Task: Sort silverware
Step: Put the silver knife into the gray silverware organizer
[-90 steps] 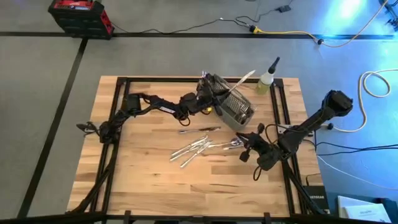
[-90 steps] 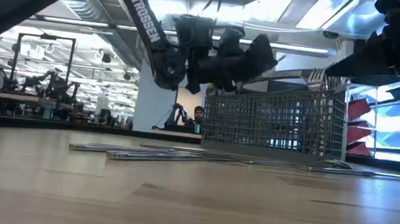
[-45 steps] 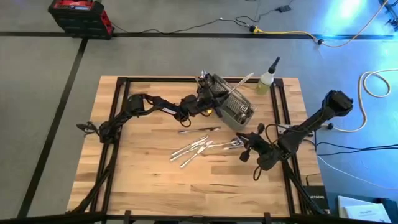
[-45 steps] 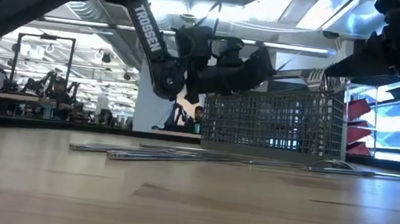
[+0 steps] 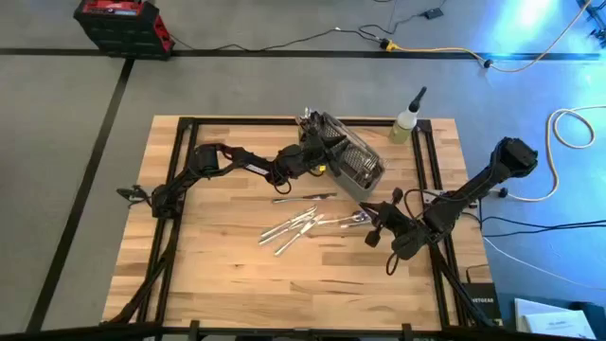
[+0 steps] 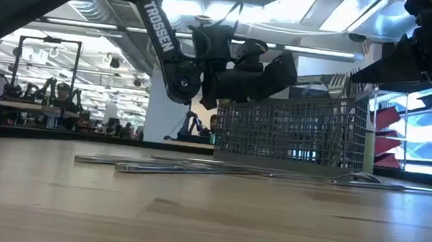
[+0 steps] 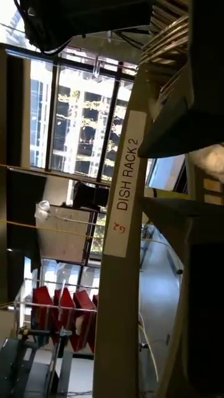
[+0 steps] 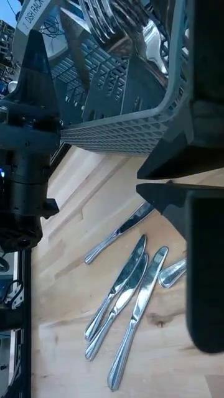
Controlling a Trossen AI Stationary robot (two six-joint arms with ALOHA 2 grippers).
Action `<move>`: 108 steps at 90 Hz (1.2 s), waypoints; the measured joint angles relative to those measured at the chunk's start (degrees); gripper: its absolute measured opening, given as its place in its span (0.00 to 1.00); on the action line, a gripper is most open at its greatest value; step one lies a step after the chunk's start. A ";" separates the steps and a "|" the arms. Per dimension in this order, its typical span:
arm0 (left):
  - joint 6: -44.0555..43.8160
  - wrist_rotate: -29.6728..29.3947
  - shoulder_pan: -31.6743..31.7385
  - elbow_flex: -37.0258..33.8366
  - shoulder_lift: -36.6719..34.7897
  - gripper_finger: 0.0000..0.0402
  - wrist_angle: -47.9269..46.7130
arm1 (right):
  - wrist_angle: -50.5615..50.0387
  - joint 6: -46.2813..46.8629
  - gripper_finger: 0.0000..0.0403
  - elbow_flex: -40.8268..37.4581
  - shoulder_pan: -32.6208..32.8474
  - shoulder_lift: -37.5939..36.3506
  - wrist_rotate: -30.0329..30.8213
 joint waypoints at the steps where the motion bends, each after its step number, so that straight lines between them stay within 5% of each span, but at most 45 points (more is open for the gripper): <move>1: 0.00 -0.01 0.00 0.00 0.00 0.24 -0.01 | 0.00 0.00 0.01 0.00 0.00 0.00 -0.01; 29: -1.77 1.82 -0.59 -0.45 0.05 0.24 8.23 | -0.03 0.00 0.01 0.00 0.00 0.00 -0.60; 48: -2.11 13.76 -2.74 -0.74 -5.04 0.24 15.95 | -0.05 0.04 0.01 0.02 0.00 0.56 -1.87; 70: -5.15 41.69 -8.39 -1.47 -16.28 0.24 15.71 | 0.02 0.19 0.01 0.02 0.00 1.82 -3.50; 77: -4.90 51.34 -11.25 -5.31 -21.90 0.24 13.56 | 0.00 0.53 0.01 0.02 0.00 2.63 -3.95; 84: -0.22 55.02 -14.57 -11.54 -28.44 0.24 4.91 | 0.49 0.87 0.01 0.02 -0.02 3.31 -5.47; 93: 13.73 47.14 -19.26 -20.20 -39.08 0.22 -18.42 | 1.51 0.85 0.01 0.04 -0.02 4.61 -6.20; 101: 27.10 22.80 -24.56 -25.36 -46.88 0.19 -43.57 | 4.09 0.36 0.01 0.04 -0.02 5.41 -6.21; 108: 28.89 -0.28 -28.90 -28.49 -48.91 0.16 -55.83 | 6.09 0.05 0.01 0.02 -0.02 6.20 -6.55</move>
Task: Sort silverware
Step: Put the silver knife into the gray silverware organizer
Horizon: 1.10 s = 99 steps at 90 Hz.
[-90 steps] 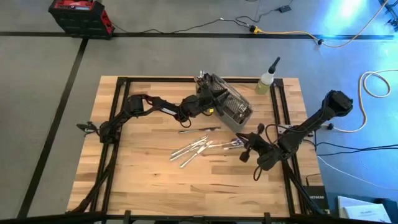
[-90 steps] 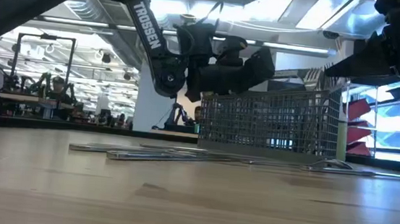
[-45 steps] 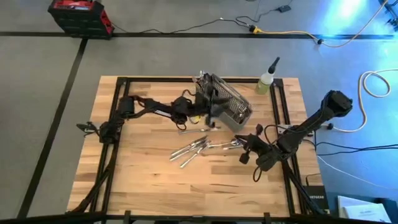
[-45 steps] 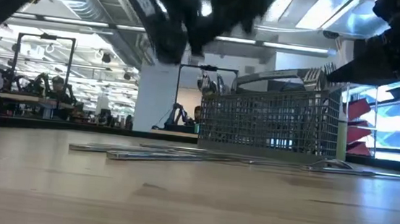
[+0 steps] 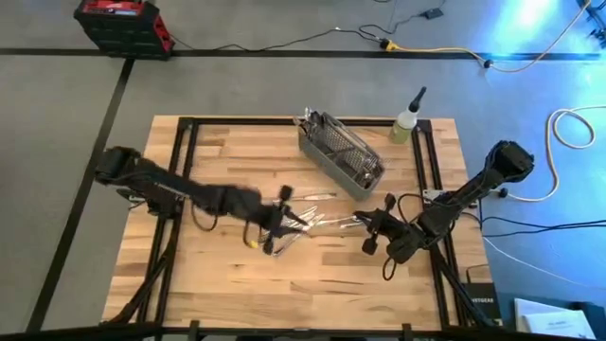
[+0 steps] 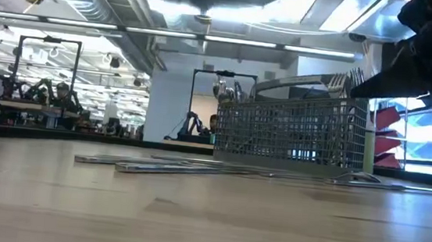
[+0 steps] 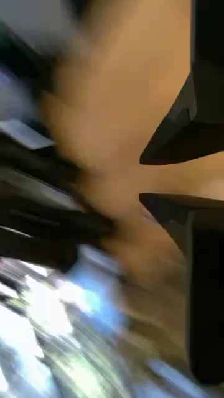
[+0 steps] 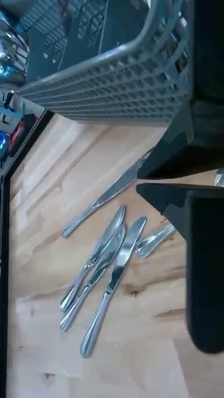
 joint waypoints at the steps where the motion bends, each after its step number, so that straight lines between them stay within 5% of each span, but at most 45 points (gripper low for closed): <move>1: -0.67 -2.40 -0.49 -0.36 -0.08 0.16 -0.77 | 0.52 -0.09 0.01 0.00 -0.06 0.10 -0.04; 10: -10.18 -14.10 -3.95 -2.56 -0.39 0.14 -1.08 | 6.02 -3.68 0.01 0.06 -1.37 1.61 -3.14; 33: -34.53 -10.10 -8.47 -3.02 3.51 0.13 -14.27 | 24.43 -13.49 0.01 0.40 -8.40 9.06 -22.17; 50: -42.68 -12.52 -11.85 -3.02 10.23 0.13 -9.48 | 24.64 -15.16 0.01 5.28 -11.25 17.38 -28.44; 61: -57.06 -18.04 -12.40 -2.98 14.62 0.13 -4.87 | 23.80 -16.68 0.01 9.13 -12.14 21.65 -29.79; 83: -56.58 -20.24 -14.29 -1.06 17.74 0.19 -3.65 | 7.55 -15.64 0.01 17.64 -12.04 23.70 -28.35; 99: -56.61 -20.32 -14.18 0.00 17.72 0.32 -4.87 | 7.06 -15.22 0.01 19.63 -12.04 23.68 -29.69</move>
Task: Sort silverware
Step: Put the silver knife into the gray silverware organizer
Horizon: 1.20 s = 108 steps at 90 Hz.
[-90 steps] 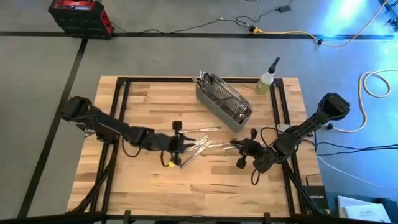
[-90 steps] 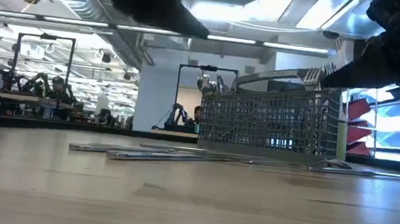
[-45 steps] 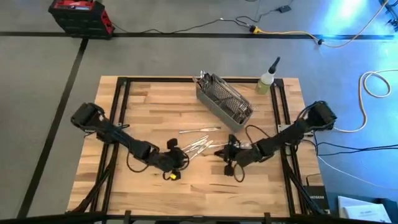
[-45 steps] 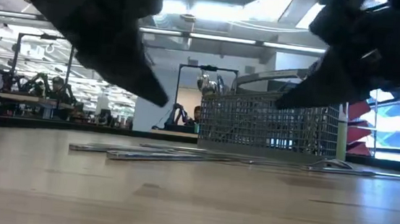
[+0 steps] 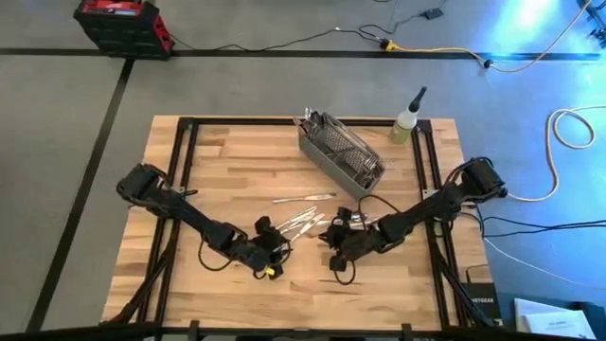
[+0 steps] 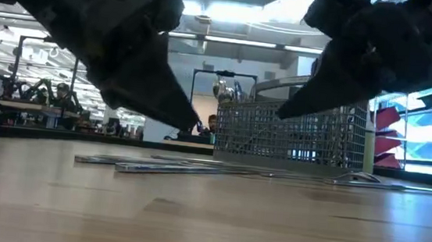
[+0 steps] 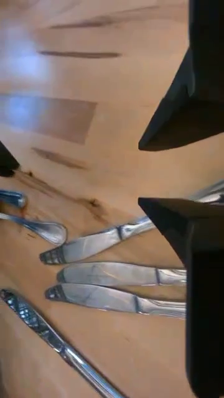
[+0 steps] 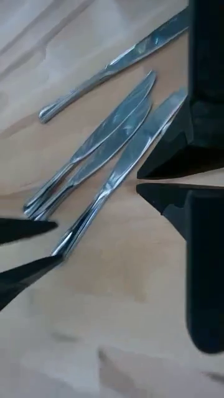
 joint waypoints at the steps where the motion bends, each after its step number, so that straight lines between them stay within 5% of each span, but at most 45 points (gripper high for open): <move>1: -0.10 0.04 0.03 0.03 0.00 0.33 -0.36 | 0.04 -0.12 0.01 0.09 0.00 0.00 -0.08; 24: -2.19 -0.21 0.62 0.05 0.00 0.50 -4.64 | 2.00 -6.79 0.00 2.74 -4.81 2.39 -4.48; 50: -0.25 0.07 0.25 0.06 0.00 0.53 -5.05 | 5.81 -8.29 0.00 7.17 -11.45 14.43 -15.64; 78: 2.79 -4.33 -1.35 -0.28 0.00 0.53 -5.45 | 13.08 -8.81 0.00 7.54 -11.58 16.46 -14.75; 108: 2.15 -5.01 -1.35 -0.28 0.00 0.53 -6.25 | 6.15 -7.37 0.00 7.61 -12.02 16.18 -12.10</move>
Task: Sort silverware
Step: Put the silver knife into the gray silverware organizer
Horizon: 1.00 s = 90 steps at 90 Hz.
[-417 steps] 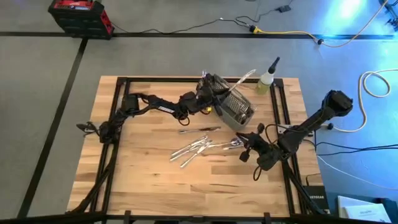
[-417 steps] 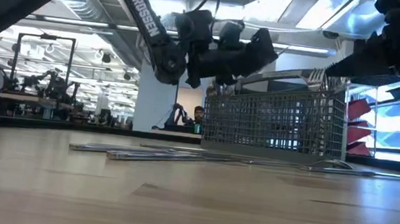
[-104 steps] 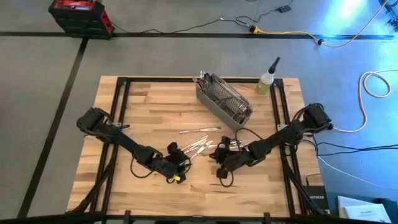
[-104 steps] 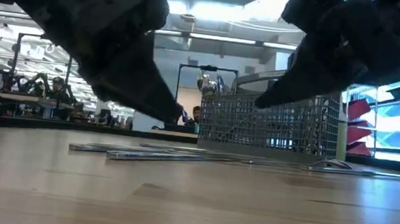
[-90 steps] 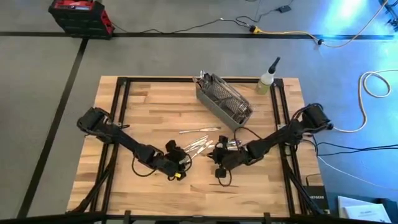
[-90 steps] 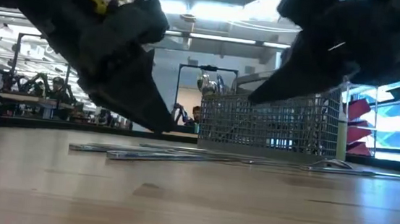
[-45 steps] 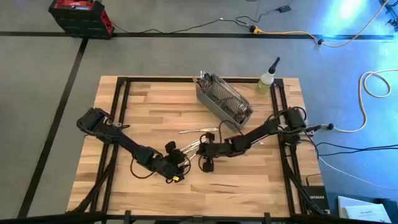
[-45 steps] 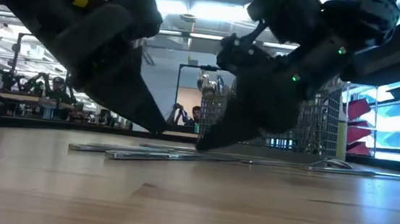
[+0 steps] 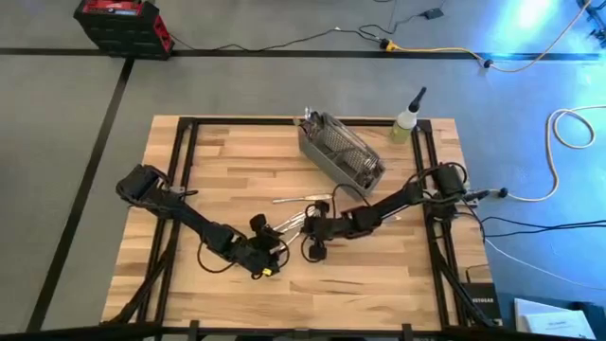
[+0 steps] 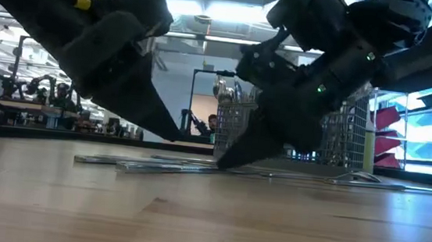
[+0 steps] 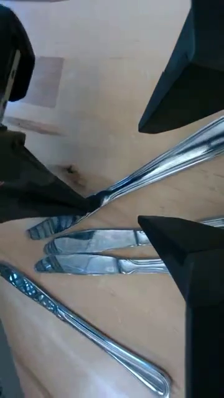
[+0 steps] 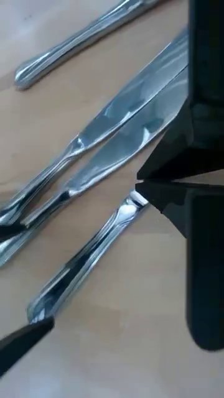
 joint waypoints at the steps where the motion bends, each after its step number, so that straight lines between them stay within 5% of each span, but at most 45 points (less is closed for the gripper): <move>1: 0.00 0.00 0.00 0.00 0.00 0.53 0.00 | -0.13 0.08 0.00 0.00 0.00 -0.02 0.06; 39: -5.57 -0.30 -0.27 0.00 5.53 0.53 2.79 | -0.16 0.30 0.00 -0.04 0.07 -0.02 0.36; 64: -11.21 -13.96 -4.03 0.09 13.77 0.53 12.99 | -0.21 0.45 0.00 -0.07 0.07 -0.02 -0.31; 90: -13.28 -12.92 -3.31 0.13 14.60 0.46 12.35 | 0.02 0.47 0.00 -0.11 0.07 0.04 -0.62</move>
